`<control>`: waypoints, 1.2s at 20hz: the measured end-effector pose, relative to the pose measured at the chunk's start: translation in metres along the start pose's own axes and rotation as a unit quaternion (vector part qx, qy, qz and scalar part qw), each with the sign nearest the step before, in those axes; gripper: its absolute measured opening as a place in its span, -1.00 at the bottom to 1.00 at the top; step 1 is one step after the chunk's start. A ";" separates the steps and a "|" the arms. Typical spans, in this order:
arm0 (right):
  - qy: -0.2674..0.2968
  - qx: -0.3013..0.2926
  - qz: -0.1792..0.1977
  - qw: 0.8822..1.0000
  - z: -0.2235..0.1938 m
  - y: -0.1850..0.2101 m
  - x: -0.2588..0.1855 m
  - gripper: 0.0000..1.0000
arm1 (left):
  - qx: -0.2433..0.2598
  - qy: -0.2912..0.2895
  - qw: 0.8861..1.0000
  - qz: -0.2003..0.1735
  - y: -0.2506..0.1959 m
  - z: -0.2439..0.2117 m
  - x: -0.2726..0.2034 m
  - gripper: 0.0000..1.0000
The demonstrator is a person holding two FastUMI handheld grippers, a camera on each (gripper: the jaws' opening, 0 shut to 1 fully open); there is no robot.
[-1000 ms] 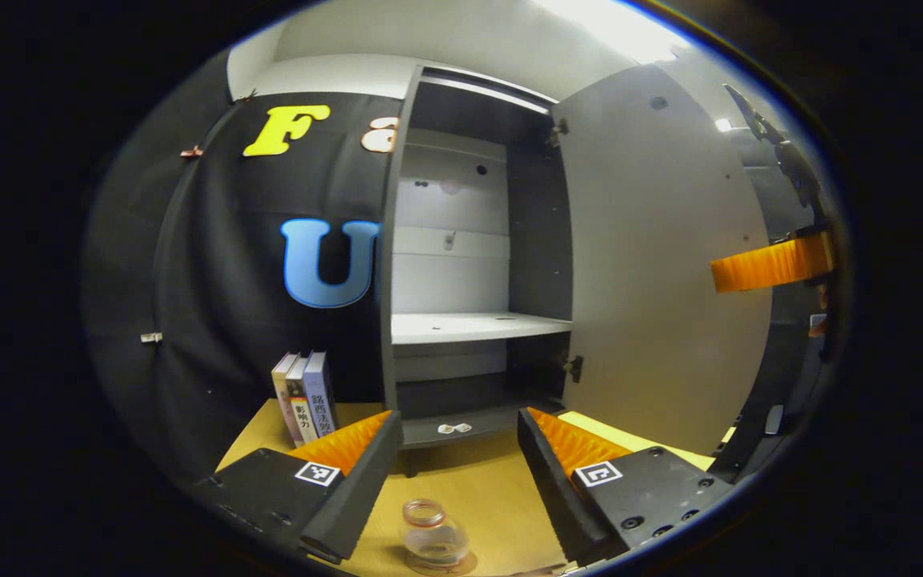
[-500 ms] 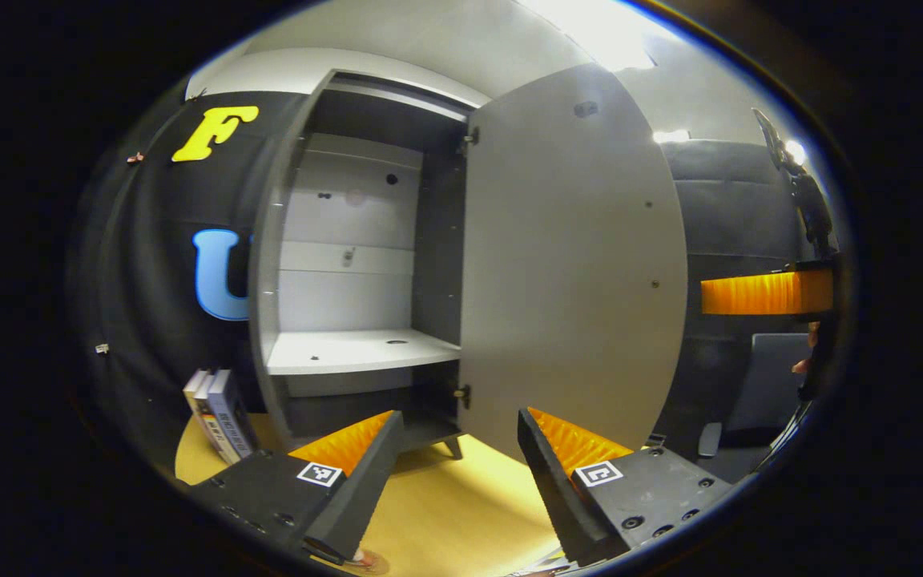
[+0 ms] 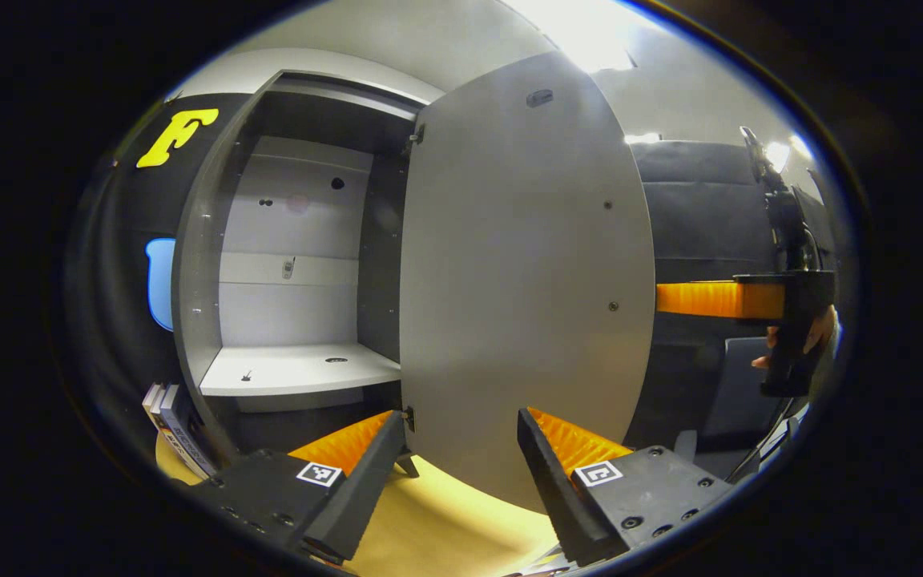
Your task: Open the cabinet door with the right hand, grasp the bottle in the cabinet with the left hand and place it on the coaster, then close the cabinet door with the right hand.
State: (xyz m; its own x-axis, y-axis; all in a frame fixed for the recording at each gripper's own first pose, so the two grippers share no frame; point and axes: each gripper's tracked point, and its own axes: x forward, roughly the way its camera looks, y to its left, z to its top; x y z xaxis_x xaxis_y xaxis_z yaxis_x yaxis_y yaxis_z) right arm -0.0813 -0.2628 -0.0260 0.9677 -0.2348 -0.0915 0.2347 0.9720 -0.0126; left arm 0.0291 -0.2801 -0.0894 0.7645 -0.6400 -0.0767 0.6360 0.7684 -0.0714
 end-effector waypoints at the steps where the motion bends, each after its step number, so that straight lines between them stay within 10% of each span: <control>1: 0.001 -0.002 0.016 1.000 0.001 0.007 0.004 0.95 | 0.001 -0.001 1.000 0.004 0.001 0.000 0.003 0.80; 11: 0.029 0.028 0.136 0.990 -0.006 0.058 0.009 0.77 | 0.001 0.007 0.998 0.061 0.042 0.002 0.013 0.80; 24: 0.041 0.084 0.319 0.943 -0.016 0.224 0.048 0.88 | -0.009 0.023 0.976 0.216 0.126 0.004 -0.084 0.80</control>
State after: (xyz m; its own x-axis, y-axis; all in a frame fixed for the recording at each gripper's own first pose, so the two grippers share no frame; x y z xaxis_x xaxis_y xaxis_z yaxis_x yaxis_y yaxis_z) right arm 0.0163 -0.0559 -0.0489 0.9082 0.4055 -0.1036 -0.3752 0.8985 0.2277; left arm 0.0454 -0.1301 -0.0878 0.9552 -0.2564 -0.1479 0.2534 0.9666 -0.0396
